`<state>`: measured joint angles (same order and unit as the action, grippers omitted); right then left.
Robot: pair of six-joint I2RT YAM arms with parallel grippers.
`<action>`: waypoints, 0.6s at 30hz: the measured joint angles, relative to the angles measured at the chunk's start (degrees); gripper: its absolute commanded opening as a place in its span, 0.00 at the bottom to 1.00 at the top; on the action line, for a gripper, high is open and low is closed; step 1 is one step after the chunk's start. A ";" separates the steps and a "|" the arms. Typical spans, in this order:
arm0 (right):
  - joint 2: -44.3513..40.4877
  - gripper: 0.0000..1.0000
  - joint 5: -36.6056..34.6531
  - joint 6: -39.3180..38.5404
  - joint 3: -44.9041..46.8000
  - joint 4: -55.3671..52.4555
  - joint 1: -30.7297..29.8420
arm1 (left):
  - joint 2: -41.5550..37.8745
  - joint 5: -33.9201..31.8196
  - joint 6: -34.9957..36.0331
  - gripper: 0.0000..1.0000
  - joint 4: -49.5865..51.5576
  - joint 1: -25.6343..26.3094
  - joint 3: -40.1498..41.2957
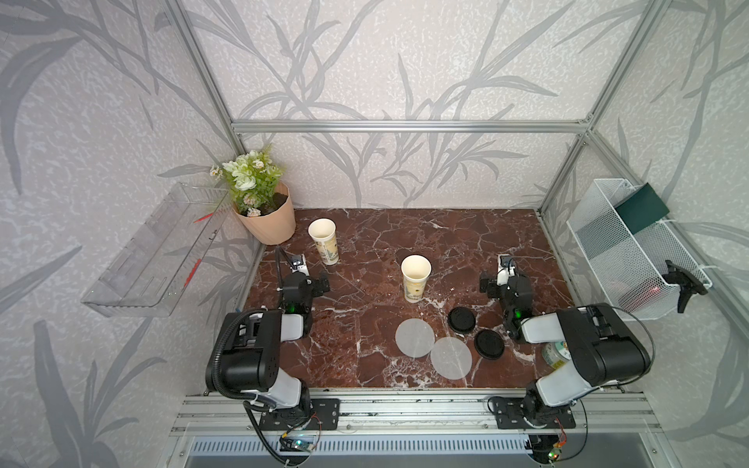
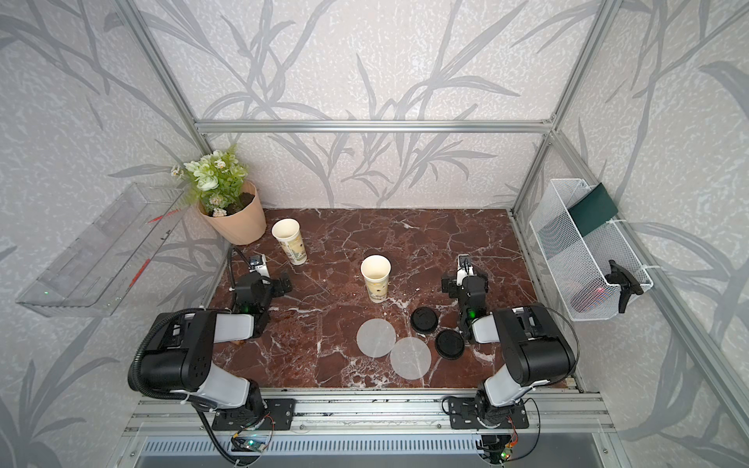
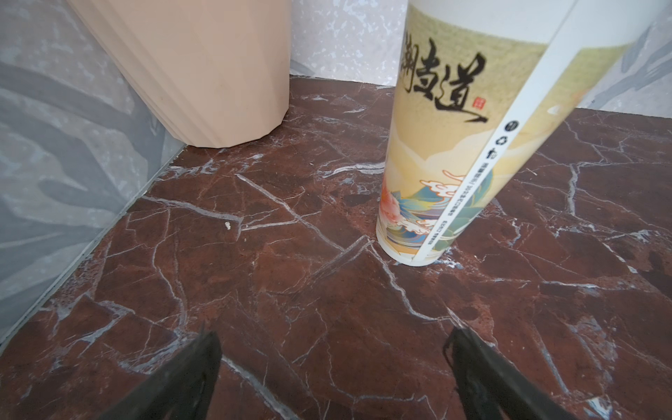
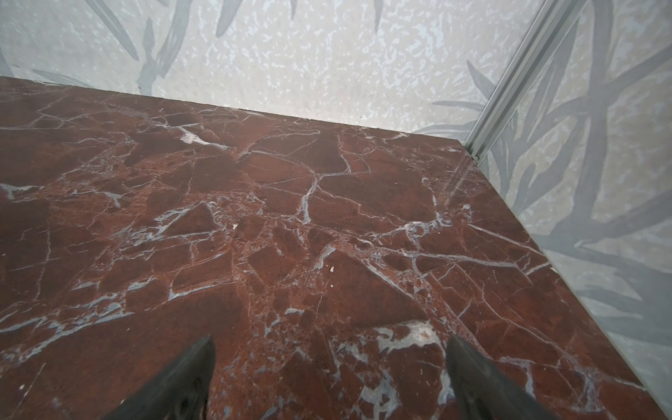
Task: Put the leak-proof paper on the milk tea cups
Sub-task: Pick up the leak-proof paper from the center of the board.
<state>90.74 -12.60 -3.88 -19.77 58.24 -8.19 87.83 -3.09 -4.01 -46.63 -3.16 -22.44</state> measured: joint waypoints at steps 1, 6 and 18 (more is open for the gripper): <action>0.00 0.99 0.00 -0.02 0.00 0.00 0.00 | 0.00 0.00 0.00 0.99 0.00 0.00 0.00; 0.00 0.99 0.00 0.00 0.00 0.00 0.00 | 0.00 0.00 0.00 0.99 0.00 0.00 0.00; -5.03 0.99 -9.64 -5.70 -0.22 -2.05 -9.01 | -16.06 -2.08 -2.51 0.99 21.35 2.19 -6.99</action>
<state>85.71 -22.24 -9.58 -19.99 56.18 -17.19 71.77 -5.17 -6.52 -25.28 -0.97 -29.43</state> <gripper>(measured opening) 0.991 0.991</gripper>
